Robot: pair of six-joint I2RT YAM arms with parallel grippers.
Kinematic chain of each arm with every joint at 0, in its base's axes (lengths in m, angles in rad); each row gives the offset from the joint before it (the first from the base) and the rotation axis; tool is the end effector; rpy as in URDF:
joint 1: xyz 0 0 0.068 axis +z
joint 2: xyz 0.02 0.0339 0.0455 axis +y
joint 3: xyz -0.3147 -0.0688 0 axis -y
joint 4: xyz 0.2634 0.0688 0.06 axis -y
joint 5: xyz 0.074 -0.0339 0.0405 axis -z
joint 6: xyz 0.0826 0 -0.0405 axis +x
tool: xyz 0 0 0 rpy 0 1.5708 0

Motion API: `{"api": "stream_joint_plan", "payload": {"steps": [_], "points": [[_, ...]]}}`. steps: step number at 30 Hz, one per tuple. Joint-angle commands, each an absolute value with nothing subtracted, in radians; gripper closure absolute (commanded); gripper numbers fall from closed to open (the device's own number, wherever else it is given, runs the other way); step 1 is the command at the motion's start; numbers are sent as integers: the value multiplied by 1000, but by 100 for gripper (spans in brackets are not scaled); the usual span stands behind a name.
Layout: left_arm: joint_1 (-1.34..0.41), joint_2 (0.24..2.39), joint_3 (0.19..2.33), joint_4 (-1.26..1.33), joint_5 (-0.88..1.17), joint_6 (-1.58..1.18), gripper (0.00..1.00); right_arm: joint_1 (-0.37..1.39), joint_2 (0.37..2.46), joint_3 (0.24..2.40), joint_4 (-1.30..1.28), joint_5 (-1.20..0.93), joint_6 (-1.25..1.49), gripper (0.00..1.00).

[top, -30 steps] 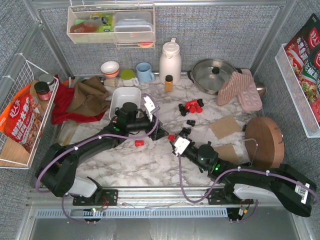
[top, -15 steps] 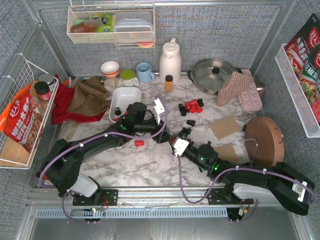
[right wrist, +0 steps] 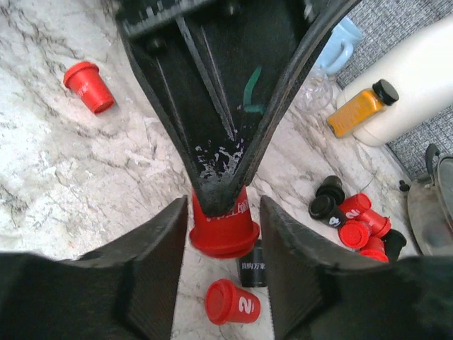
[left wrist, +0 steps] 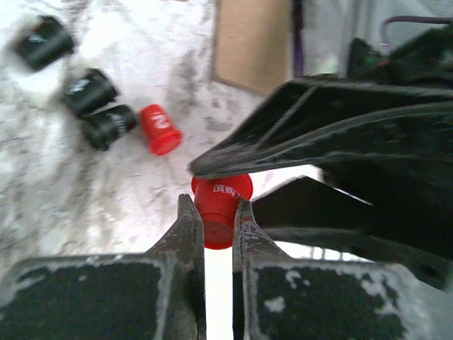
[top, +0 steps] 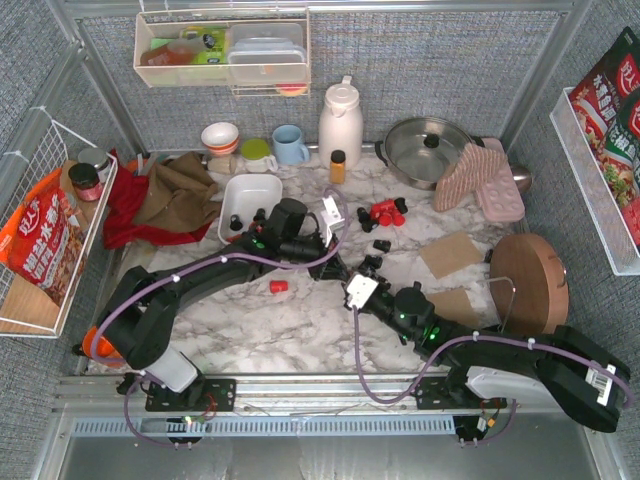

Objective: Mix the coffee capsules in the storage basket

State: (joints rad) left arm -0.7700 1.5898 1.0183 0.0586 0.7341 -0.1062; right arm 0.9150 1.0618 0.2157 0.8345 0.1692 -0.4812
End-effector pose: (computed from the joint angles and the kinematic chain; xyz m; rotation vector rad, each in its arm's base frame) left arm 0.2471 -0.3167 0.2697 1.1543 1.8703 -1.2783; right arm 0.1583 0.1830 0.2291 -0.9143 1.2958 0.2053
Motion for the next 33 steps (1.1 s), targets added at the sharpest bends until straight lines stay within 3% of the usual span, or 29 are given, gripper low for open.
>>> {"api": "stream_joint_plan", "payload": {"steps": [1,6,13,19,20,21,27,33], "points": [[-762,1591,1031,6,646,-76,98,916,1055,237,896,178,-466,45],[-739,1577,1018,27,610,-83,99,916,1037,241,885,215,-450,29],[-668,1544,997,68,524,-93,99,915,972,244,839,312,-427,25],[-510,1478,926,219,390,-126,98,880,934,311,674,379,-308,19],[-487,1464,906,251,359,-130,97,872,934,323,651,376,-289,6],[-467,1450,885,283,317,-136,96,867,934,334,627,371,-275,1],[-343,1437,813,420,149,-154,95,851,956,392,526,326,-225,1],[-338,1585,961,342,11,-103,94,836,982,440,477,297,-119,1]]}}
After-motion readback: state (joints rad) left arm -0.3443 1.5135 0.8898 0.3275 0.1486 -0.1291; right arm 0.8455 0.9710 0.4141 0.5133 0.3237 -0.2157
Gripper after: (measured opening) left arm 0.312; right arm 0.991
